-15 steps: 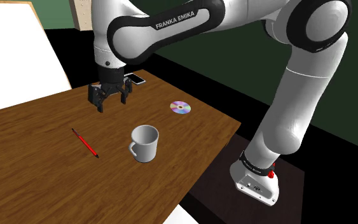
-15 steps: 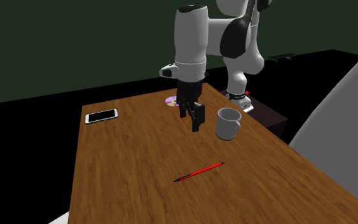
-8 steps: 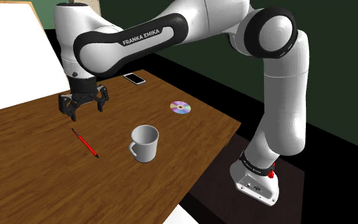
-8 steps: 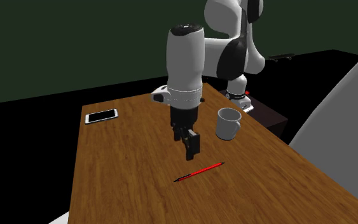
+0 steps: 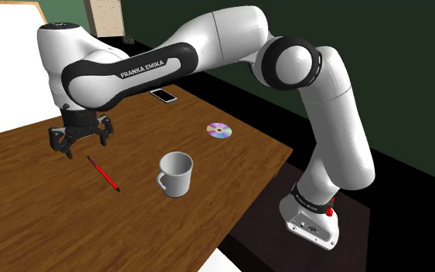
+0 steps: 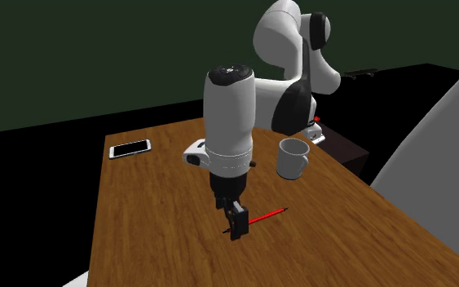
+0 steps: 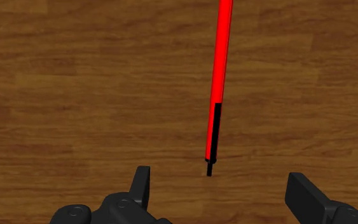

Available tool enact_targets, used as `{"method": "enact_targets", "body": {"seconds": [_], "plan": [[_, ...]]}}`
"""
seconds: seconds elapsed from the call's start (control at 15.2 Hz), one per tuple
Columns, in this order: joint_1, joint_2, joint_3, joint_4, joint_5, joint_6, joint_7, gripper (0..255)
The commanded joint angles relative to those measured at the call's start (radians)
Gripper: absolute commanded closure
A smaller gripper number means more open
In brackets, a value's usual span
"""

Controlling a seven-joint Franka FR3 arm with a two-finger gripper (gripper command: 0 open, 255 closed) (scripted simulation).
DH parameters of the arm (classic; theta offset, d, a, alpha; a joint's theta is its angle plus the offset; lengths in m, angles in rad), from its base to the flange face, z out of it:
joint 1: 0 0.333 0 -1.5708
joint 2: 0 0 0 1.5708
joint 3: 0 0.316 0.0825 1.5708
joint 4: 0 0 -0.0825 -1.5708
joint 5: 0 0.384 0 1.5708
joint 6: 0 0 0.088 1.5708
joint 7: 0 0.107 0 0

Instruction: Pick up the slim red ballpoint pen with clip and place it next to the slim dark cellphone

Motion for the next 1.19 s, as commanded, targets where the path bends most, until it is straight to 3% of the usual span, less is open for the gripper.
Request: {"method": "enact_targets", "body": {"seconds": [0.0,0.66,0.73,1.12], "plan": [[0.0,0.009,-0.003,-0.015,-0.004,0.024,0.003,0],[0.003,0.025,-0.007,-0.023,-0.01,0.047,0.007,0],[0.003,0.025,-0.007,-0.023,-0.01,0.047,0.007,255],[0.003,0.028,-0.007,-0.02,-0.01,0.047,0.006,255]]}}
